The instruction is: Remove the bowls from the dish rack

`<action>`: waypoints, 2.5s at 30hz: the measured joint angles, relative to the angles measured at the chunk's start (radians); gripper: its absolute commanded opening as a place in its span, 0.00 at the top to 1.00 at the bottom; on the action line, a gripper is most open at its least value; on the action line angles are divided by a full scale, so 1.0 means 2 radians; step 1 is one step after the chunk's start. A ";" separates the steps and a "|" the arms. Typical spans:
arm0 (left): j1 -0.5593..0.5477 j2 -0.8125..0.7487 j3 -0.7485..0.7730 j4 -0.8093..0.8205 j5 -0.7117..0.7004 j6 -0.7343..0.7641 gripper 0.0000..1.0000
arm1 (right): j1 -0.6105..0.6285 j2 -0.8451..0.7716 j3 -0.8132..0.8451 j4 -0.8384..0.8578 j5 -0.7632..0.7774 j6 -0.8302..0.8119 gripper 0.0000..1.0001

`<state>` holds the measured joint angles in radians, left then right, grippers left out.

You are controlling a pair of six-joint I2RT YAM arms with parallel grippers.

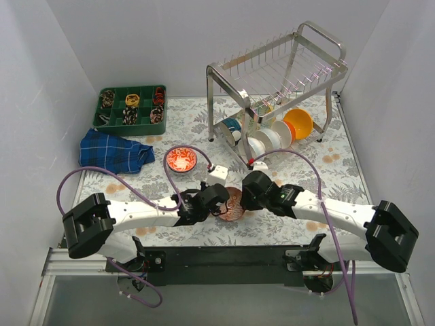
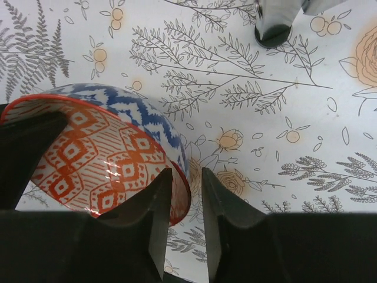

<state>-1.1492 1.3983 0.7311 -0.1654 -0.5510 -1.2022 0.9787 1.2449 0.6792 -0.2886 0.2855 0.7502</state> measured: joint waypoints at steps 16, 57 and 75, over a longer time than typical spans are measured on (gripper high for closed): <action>0.182 -0.088 0.052 -0.079 0.084 0.071 1.00 | 0.003 -0.149 -0.053 0.064 0.050 -0.053 0.29; 0.431 0.029 0.110 -0.073 0.226 0.142 0.62 | 0.003 -0.189 -0.093 0.071 0.079 -0.087 0.25; 0.449 -0.005 0.079 -0.048 0.234 0.120 0.99 | 0.003 -0.153 -0.079 0.061 0.092 -0.093 0.25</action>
<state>-0.2504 1.3888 0.8898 -0.2607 -0.0834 -0.9630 0.9840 0.9390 0.5217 -0.1661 0.4690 0.5644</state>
